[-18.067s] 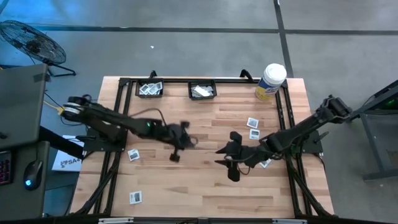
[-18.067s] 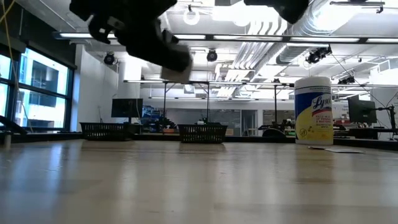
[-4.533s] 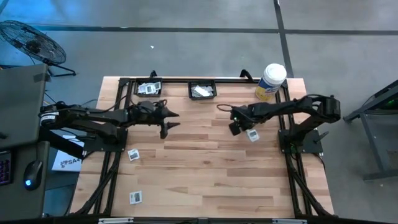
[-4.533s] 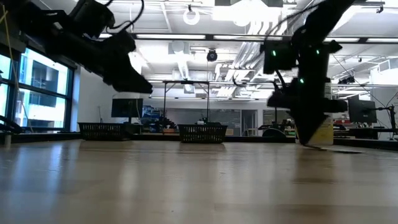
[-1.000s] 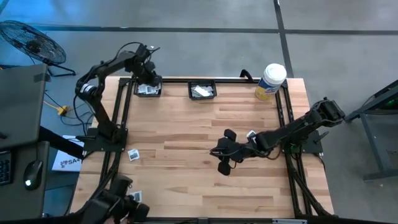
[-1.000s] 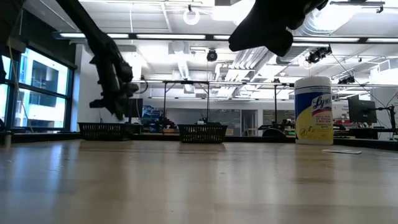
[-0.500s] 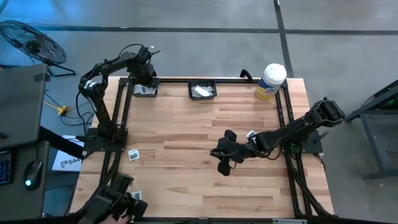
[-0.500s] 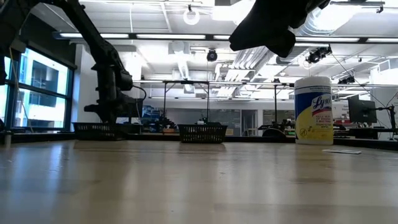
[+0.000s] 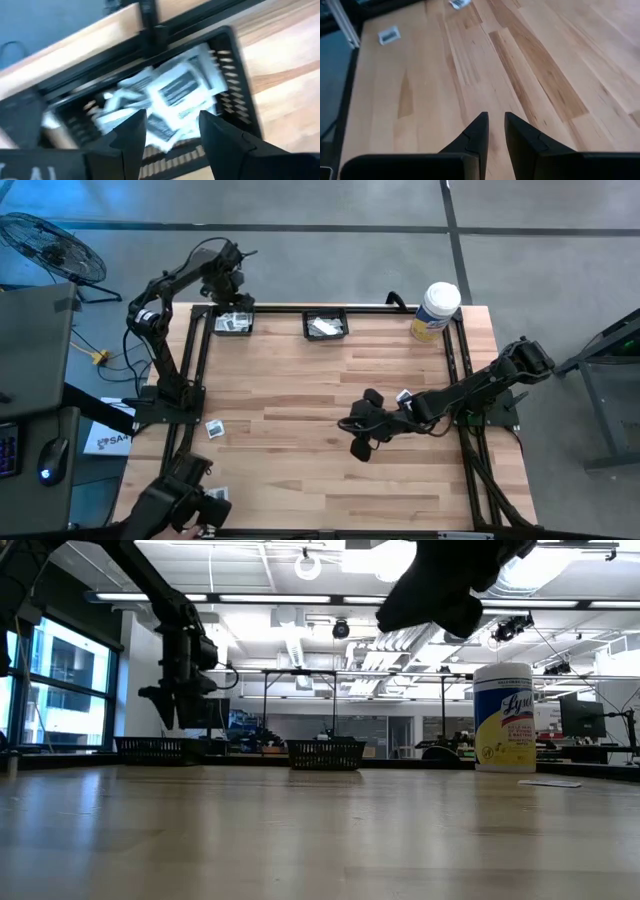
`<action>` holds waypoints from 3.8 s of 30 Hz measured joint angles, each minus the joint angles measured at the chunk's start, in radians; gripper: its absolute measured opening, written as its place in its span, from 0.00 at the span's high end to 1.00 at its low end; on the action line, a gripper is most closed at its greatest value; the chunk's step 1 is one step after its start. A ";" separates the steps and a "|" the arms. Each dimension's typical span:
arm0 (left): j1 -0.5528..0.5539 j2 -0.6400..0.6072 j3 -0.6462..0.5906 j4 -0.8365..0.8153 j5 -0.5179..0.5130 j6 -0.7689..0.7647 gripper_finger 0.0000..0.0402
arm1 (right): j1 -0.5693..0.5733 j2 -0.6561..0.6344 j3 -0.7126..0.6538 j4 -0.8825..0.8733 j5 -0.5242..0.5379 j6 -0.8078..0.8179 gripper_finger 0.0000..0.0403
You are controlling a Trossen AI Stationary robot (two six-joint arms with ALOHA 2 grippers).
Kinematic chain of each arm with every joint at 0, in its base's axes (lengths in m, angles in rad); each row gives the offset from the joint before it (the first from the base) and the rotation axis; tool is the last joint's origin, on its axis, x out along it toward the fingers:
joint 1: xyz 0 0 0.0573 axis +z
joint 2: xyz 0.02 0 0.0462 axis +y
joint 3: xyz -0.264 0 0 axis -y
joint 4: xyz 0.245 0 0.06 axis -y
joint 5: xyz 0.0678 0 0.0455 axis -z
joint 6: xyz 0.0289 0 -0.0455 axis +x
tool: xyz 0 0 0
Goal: Pick & Place First Aid Supplies
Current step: Put the gray towelette pack into the left black bin
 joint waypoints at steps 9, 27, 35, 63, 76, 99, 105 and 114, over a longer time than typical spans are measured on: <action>-0.007 -0.102 0.019 -0.024 -0.051 -0.003 0.56 | 0.000 0.000 0.000 -0.125 0.056 0.045 0.86; -0.469 -0.695 -0.453 0.433 0.251 -0.049 0.56 | -0.024 -0.032 0.000 -0.626 -0.010 0.436 0.86; -0.766 -0.850 -0.722 0.654 0.250 -0.161 0.56 | -0.051 -0.038 0.000 -0.861 -0.179 0.539 0.86; -1.067 -0.818 -0.938 1.137 0.063 -0.177 0.56 | -0.426 -0.038 -0.266 -0.633 -0.229 0.688 0.67; -1.067 -0.818 -0.938 1.142 0.055 -0.177 0.56 | -0.248 -0.037 -0.272 -0.249 -0.376 0.260 0.72; -1.067 -0.818 -0.938 1.172 0.054 -0.153 0.56 | -0.165 0.043 -0.129 -0.636 -0.148 1.110 0.72; -1.067 -0.818 -0.938 1.166 0.066 -0.154 0.56 | -0.209 0.043 -0.187 -0.542 -0.169 1.106 0.77; -1.067 -0.818 -0.938 1.167 0.066 -0.152 0.56 | -0.203 0.045 -0.226 -0.469 -0.194 1.052 0.85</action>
